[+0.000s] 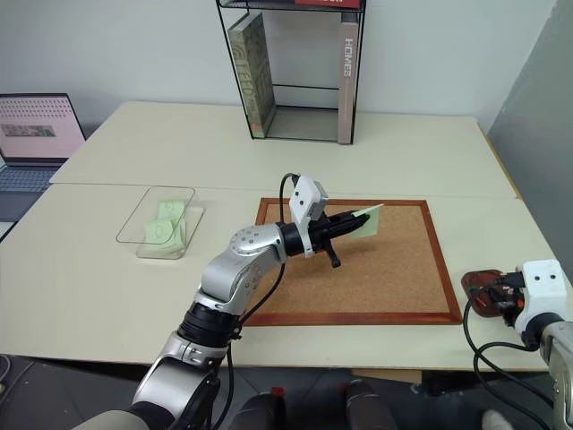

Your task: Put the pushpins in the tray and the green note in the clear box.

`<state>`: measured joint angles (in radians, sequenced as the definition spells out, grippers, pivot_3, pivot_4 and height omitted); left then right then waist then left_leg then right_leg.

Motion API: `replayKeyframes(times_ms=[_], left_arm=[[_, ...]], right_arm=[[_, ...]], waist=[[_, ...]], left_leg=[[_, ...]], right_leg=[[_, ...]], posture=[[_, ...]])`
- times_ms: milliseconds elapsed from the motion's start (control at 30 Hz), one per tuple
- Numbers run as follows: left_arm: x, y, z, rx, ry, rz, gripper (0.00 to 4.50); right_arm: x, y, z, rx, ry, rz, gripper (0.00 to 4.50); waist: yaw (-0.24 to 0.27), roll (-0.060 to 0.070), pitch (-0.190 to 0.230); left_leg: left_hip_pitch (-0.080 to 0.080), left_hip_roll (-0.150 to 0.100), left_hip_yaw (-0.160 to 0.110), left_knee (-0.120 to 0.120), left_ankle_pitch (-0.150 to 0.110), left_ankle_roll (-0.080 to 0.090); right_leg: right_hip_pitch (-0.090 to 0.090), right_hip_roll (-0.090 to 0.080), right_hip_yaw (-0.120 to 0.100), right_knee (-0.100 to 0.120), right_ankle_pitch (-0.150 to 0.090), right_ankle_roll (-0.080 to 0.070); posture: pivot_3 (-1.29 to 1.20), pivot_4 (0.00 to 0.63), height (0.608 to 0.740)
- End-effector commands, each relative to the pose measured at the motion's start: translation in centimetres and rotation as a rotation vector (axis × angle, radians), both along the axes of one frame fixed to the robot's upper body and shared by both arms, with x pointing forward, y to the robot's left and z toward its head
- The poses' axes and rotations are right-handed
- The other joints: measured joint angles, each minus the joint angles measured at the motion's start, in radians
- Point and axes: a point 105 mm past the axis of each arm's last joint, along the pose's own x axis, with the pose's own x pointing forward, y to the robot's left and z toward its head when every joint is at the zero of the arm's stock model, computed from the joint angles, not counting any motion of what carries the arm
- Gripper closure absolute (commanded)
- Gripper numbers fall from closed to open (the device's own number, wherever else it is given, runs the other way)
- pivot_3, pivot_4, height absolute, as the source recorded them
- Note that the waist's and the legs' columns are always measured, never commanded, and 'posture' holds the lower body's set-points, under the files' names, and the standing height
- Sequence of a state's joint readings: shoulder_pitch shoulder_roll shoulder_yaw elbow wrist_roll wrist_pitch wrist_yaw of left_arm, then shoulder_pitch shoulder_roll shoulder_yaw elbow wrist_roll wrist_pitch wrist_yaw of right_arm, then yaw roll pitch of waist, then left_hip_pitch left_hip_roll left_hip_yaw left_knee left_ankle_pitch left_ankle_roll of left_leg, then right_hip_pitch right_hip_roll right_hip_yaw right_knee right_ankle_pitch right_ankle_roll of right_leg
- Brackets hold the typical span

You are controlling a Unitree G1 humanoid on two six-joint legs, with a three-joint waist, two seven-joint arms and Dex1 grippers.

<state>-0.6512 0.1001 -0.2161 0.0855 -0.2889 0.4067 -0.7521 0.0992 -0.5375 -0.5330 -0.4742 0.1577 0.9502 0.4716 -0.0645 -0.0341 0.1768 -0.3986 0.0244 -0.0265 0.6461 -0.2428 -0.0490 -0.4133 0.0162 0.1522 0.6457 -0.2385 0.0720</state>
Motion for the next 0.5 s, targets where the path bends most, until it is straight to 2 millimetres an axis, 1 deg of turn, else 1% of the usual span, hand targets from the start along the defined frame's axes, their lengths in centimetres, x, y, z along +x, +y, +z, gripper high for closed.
replayKeyframes(times_ms=[33,100,200,367,500], left_arm=[[-0.1,-0.3,0.9,-0.013,-0.045,-0.008,4.5],[0.0,-0.3,1.0,-0.015,-0.045,-0.005,4.5],[0.1,-0.2,1.1,-0.019,-0.046,-0.002,4.5],[0.2,-0.3,1.2,-0.021,-0.046,0.0,4.5],[0.3,-0.3,1.3,-0.02,-0.048,-0.002,4.5]], right_arm=[[0.4,-0.2,1.9,0.017,-0.068,-0.013,1.45],[0.5,-0.3,2.4,0.034,-0.088,-0.02,1.09],[0.4,-0.4,3.0,0.062,-0.103,-0.018,0.38],[-0.2,0.0,2.6,0.14,-0.078,-0.013,0.38],[-0.5,0.8,2.4,0.184,-0.063,0.018,0.38]], waist=[[0.0,0.0,0.0],[0.0,0.0,0.0],[0.002,0.0,0.0],[0.002,0.0,0.0],[0.002,0.0,0.0]], left_leg=[[0.0,0.0,0.0,0.0,0.0,0.0],[0.0,0.0,0.0,0.0,0.0,0.0],[0.0,0.0,-0.001,0.0,0.0,0.0],[0.0,0.0,0.0,0.0,0.0,0.0],[0.0,0.0,0.0,0.0,0.0,0.0]], right_leg=[[0.0,0.0,0.0,0.0,0.0,0.001],[0.0,0.0,0.0,0.0,0.001,0.002],[0.0,0.0,0.0,0.0,0.002,0.003],[0.0,0.0,0.0,0.0,0.002,0.003],[0.0,0.0,0.0,0.0,0.002,0.003]], posture=[[0.0,0.15,0.74],[0.0,0.15,0.74],[0.0,0.15,0.74],[0.0,0.15,0.74],[0.0,0.15,0.74]])
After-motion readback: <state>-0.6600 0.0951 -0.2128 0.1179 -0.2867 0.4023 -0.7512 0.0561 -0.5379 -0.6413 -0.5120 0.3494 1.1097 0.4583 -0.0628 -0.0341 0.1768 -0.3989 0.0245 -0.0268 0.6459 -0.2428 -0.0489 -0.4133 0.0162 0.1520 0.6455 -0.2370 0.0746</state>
